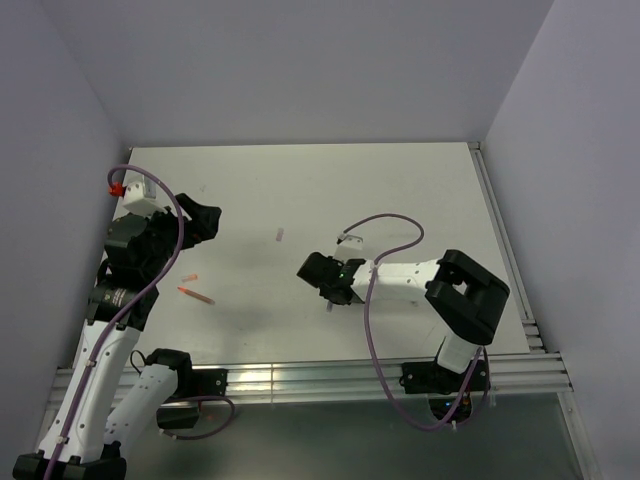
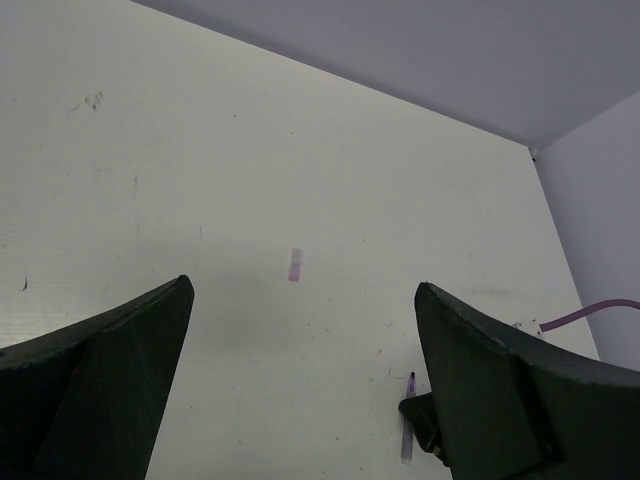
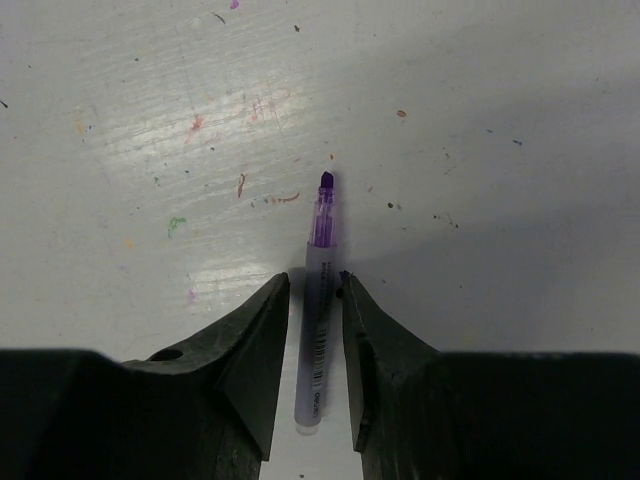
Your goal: Insert the pens into the pen caps
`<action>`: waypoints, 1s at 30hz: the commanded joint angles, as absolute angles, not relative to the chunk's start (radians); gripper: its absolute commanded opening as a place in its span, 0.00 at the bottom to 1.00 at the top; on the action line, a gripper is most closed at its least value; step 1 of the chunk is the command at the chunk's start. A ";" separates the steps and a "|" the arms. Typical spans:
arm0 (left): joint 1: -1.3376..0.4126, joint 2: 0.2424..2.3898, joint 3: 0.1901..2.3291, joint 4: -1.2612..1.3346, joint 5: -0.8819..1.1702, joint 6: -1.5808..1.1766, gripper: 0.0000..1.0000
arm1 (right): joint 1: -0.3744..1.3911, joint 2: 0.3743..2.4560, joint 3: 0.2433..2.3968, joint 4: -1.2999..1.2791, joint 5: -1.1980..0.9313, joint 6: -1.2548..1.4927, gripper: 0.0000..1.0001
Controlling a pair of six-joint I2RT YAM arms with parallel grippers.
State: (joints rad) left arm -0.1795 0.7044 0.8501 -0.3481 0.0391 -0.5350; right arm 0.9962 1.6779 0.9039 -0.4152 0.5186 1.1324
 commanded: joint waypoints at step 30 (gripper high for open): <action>-0.319 1.101 0.979 -0.399 -0.147 -0.667 0.92 | 1.035 1.442 0.747 -0.305 0.494 0.833 0.00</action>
State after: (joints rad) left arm -0.2508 1.0588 0.9150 -0.4099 -0.0483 -0.6147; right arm 1.0317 1.5574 0.7647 -0.2863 0.5201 0.9096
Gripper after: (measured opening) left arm 0.920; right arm 0.153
